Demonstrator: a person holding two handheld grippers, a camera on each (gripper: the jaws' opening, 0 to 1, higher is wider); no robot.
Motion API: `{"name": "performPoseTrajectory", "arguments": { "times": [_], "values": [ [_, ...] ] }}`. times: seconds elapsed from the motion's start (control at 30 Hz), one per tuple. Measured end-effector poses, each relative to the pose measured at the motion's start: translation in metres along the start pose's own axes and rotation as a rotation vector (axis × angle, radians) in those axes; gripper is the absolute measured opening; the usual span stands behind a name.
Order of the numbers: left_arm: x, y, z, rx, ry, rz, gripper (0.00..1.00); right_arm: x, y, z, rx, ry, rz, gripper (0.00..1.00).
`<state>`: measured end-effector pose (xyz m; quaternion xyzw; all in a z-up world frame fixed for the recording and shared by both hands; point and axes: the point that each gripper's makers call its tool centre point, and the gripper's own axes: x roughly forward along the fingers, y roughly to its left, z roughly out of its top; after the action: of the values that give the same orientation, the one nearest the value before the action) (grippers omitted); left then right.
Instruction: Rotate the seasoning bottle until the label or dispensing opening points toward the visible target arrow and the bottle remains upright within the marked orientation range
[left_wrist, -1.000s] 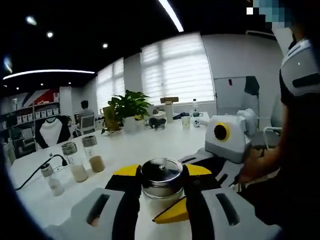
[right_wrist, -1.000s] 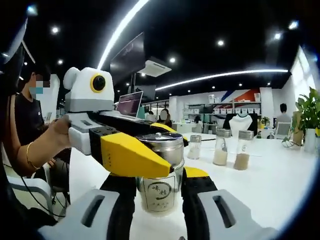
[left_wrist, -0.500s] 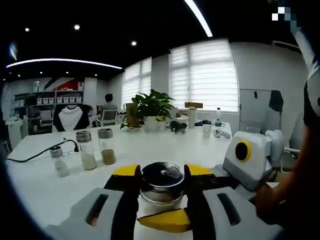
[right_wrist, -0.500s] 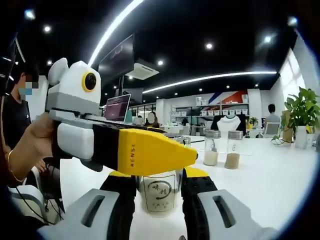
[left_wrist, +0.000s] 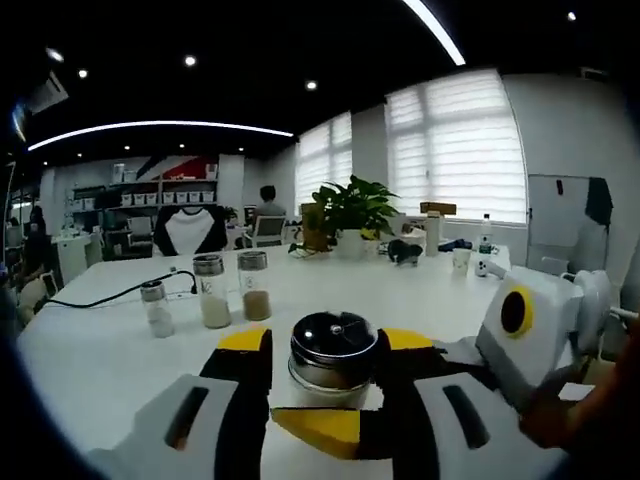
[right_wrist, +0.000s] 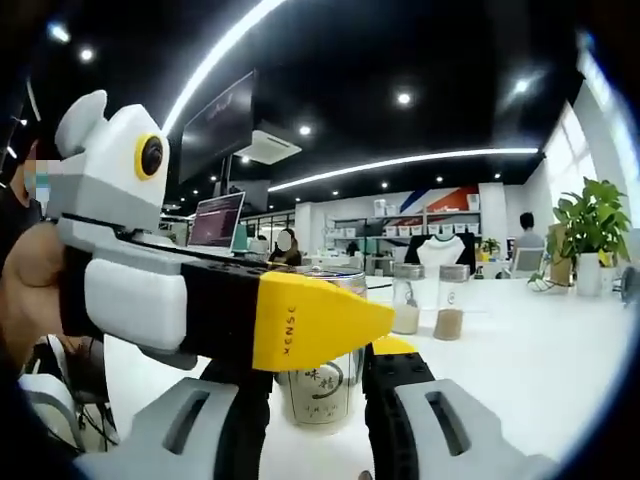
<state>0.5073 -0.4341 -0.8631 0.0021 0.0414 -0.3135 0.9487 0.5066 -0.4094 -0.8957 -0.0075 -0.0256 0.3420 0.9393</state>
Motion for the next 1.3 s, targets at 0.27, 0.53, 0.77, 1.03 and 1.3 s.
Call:
{"name": "performPoseTrajectory", "arguments": {
  "times": [0.27, 0.53, 0.77, 1.03, 1.3],
  "values": [
    [0.000, -0.004, 0.001, 0.007, -0.017, 0.054, 0.43, 0.000, -0.004, -0.005, 0.002, 0.004, -0.031, 0.33],
    [0.002, -0.001, -0.005, -0.007, -0.021, 0.110, 0.43, -0.002, -0.001, -0.007, -0.014, 0.010, -0.038, 0.33],
    [0.002, 0.004, -0.005, -0.034, -0.048, 0.158, 0.36, -0.001, 0.005, -0.012, -0.012, 0.023, -0.024, 0.33],
    [0.002, 0.002, -0.001, -0.024, -0.064, 0.120, 0.35, -0.002, 0.004, -0.010, -0.033, 0.031, -0.025, 0.33],
    [0.000, 0.002, -0.002, 0.021, -0.057, 0.022, 0.35, -0.002, 0.007, -0.011, -0.012, 0.044, 0.032, 0.32]
  ]
}}
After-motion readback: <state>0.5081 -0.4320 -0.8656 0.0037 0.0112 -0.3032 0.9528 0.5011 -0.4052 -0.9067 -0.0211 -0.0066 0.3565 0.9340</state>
